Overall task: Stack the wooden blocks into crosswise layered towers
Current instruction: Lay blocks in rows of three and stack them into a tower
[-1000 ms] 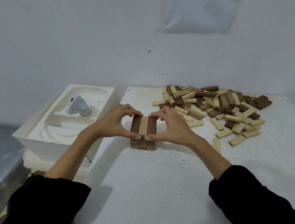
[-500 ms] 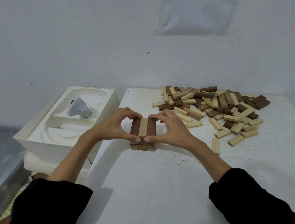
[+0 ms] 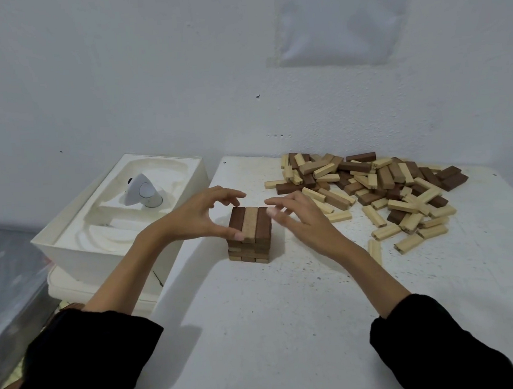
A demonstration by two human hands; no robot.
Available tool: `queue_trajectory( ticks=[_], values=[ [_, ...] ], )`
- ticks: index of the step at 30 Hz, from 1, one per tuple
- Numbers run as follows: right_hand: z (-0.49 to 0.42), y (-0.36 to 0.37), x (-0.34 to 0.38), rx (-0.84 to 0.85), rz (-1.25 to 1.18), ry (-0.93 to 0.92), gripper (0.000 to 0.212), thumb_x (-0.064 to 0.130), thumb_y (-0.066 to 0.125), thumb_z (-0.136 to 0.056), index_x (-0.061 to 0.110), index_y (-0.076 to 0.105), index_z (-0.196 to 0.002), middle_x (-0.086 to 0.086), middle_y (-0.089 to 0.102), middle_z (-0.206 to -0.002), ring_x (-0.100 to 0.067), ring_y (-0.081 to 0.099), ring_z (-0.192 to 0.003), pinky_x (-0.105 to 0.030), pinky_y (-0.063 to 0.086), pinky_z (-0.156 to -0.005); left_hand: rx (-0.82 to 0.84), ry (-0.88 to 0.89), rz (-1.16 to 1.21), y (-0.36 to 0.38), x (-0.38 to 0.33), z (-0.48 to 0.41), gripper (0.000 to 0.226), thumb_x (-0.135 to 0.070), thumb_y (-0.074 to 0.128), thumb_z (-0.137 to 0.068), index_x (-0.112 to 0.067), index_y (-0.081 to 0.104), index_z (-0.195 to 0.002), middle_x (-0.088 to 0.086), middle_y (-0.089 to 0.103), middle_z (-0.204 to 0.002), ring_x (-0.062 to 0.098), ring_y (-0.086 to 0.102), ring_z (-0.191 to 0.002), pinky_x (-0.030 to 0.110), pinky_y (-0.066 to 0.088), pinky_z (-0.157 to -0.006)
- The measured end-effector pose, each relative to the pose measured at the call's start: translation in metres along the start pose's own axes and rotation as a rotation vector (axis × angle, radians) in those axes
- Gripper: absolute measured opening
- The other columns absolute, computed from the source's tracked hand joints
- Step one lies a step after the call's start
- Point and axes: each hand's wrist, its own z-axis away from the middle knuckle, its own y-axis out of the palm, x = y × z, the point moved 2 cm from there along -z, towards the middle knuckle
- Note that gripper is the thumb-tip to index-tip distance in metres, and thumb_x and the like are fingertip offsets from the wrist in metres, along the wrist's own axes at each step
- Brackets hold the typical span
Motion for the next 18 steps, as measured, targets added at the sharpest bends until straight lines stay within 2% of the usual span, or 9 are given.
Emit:
queue_trajectory(
  ticks=[2,5,9,11,14,15,18],
  values=[
    [0.002,-0.007,-0.005,-0.037,-0.053,0.002,0.033,0.035,0.042,-0.098,0.023,0.059,-0.124,0.001,0.050,-0.114,-0.011,0.045,-0.111,-0.026,0.036,-0.089,-0.018,0.003,0.001,-0.001,-0.006,-0.001,0.069,-0.066,0.066,-0.056,-0.040,0.054,-0.119,-0.019,0.058,-0.113,-0.006,0.049,-0.107,0.011,0.036,-0.085],
    [0.008,-0.015,-0.011,-0.076,-0.083,-0.013,0.030,0.024,0.040,-0.100,0.019,0.062,-0.119,-0.002,0.052,-0.111,-0.012,0.048,-0.110,-0.019,0.037,-0.089,-0.039,0.021,-0.022,0.001,-0.014,-0.004,0.057,-0.066,0.059,-0.063,-0.039,0.058,-0.114,-0.015,0.060,-0.112,-0.006,0.050,-0.104,0.011,0.038,-0.084],
    [0.019,-0.025,-0.017,-0.141,-0.039,-0.019,0.027,0.019,0.043,-0.099,0.021,0.064,-0.115,0.006,0.051,-0.100,-0.006,0.048,-0.098,-0.016,0.039,-0.082,-0.071,0.067,-0.059,0.008,-0.028,-0.013,0.045,-0.063,0.054,-0.071,-0.040,0.060,-0.109,-0.014,0.061,-0.110,-0.002,0.052,-0.102,0.016,0.041,-0.086],
    [0.024,-0.030,-0.022,-0.175,-0.023,-0.009,0.026,0.018,0.045,-0.098,0.021,0.064,-0.114,0.003,0.053,-0.106,-0.007,0.048,-0.098,-0.018,0.041,-0.082,-0.089,0.101,-0.085,0.012,-0.038,-0.018,0.036,-0.057,0.057,-0.076,-0.041,0.060,-0.107,-0.014,0.062,-0.108,0.000,0.053,-0.101,0.016,0.040,-0.086],
    [0.036,-0.040,-0.031,-0.209,-0.023,0.011,0.026,0.015,0.046,-0.097,0.021,0.065,-0.113,0.001,0.052,-0.112,-0.003,0.044,-0.099,-0.007,0.034,-0.077,-0.105,0.160,-0.115,0.025,-0.056,-0.028,0.027,-0.042,0.061,-0.082,-0.035,0.063,-0.109,-0.012,0.062,-0.106,0.001,0.052,-0.100,0.013,0.037,-0.084],
    [0.040,-0.043,-0.035,-0.221,-0.023,0.019,0.026,0.014,0.047,-0.096,0.021,0.065,-0.113,0.002,0.051,-0.113,-0.005,0.045,-0.101,-0.007,0.034,-0.077,-0.103,0.175,-0.132,0.031,-0.062,-0.032,0.025,-0.039,0.063,-0.085,-0.033,0.063,-0.110,-0.011,0.061,-0.107,0.001,0.051,-0.100,0.014,0.037,-0.083],
    [0.053,-0.054,-0.049,-0.255,0.021,0.038,0.026,0.010,0.049,-0.094,0.021,0.067,-0.110,0.000,0.054,-0.108,-0.015,0.051,-0.102,-0.020,0.038,-0.080,-0.078,0.210,-0.206,0.053,-0.078,-0.042,0.024,-0.032,0.062,-0.089,-0.028,0.063,-0.113,-0.010,0.059,-0.108,0.003,0.046,-0.101,0.013,0.037,-0.082]
  ],
)
